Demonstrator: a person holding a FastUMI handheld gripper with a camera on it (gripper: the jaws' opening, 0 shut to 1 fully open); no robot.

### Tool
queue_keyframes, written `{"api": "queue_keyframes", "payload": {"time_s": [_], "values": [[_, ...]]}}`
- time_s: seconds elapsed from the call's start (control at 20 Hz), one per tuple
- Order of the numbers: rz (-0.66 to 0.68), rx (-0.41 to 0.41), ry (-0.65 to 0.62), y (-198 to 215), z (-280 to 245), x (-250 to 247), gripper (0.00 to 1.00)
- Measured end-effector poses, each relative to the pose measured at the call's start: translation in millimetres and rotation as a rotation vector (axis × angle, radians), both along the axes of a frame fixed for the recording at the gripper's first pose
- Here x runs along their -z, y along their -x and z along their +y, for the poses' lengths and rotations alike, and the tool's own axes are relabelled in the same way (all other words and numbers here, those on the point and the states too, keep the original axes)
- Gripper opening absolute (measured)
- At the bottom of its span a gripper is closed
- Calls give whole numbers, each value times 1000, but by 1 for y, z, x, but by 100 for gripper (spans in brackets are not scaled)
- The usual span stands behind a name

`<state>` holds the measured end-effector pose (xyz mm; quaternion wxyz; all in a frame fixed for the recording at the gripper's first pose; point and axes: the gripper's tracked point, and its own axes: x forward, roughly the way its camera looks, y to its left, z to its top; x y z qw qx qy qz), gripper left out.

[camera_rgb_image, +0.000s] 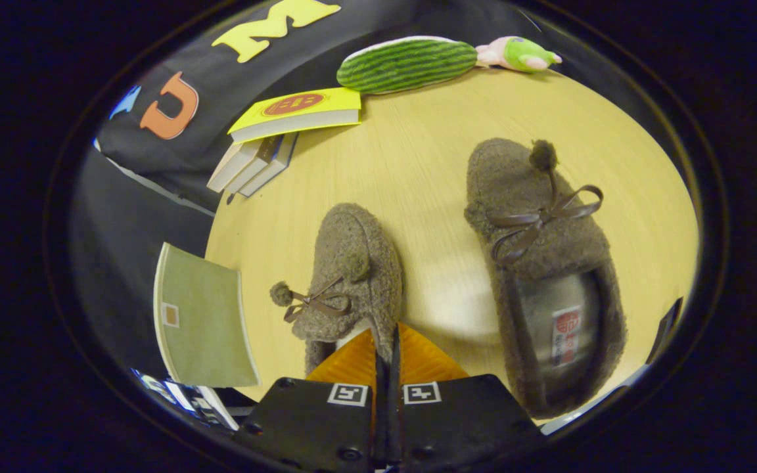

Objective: Open the storage box then place both shoes into the box .Put the left shoe in first, then the right shoe, with the right side of both shoes facing outward in a uniform manner.

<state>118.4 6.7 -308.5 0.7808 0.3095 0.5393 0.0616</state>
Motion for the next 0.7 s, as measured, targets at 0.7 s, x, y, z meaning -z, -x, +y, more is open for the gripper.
{"api": "queue_keyframes", "payload": {"time_s": [0.7], "values": [[-240,-82,-115,-17,178,-244,6]]}}
